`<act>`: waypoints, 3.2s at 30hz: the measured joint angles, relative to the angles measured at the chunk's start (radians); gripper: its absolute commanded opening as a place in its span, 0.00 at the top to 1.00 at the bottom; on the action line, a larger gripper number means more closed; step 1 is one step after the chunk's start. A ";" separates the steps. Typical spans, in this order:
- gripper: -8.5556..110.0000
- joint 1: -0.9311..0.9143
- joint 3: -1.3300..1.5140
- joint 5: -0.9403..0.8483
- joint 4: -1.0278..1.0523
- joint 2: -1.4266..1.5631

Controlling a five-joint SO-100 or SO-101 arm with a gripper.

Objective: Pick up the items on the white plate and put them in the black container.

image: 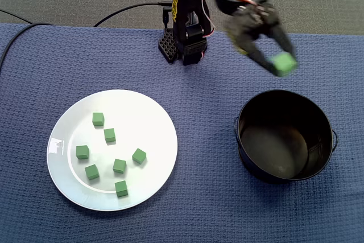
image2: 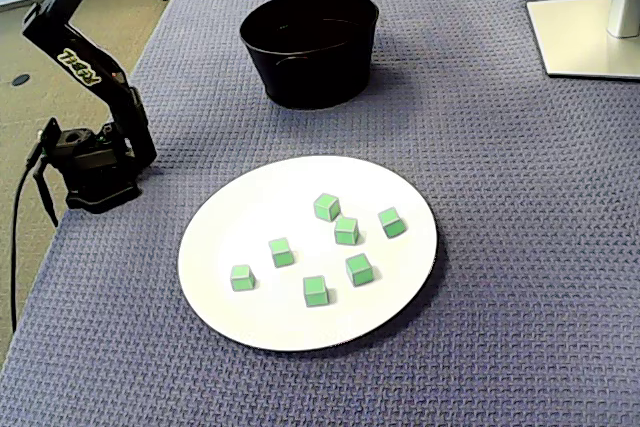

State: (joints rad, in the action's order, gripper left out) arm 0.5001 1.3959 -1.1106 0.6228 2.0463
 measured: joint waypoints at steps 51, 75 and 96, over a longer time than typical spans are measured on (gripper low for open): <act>0.63 -0.489 0.235 0.198 0.506 0.020; 0.66 -1.374 0.422 -1.207 0.270 -0.456; 0.64 -1.365 0.331 -0.953 0.104 -0.735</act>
State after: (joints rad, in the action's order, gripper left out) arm -0.8652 1.7273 -2.0632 0.7271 1.3116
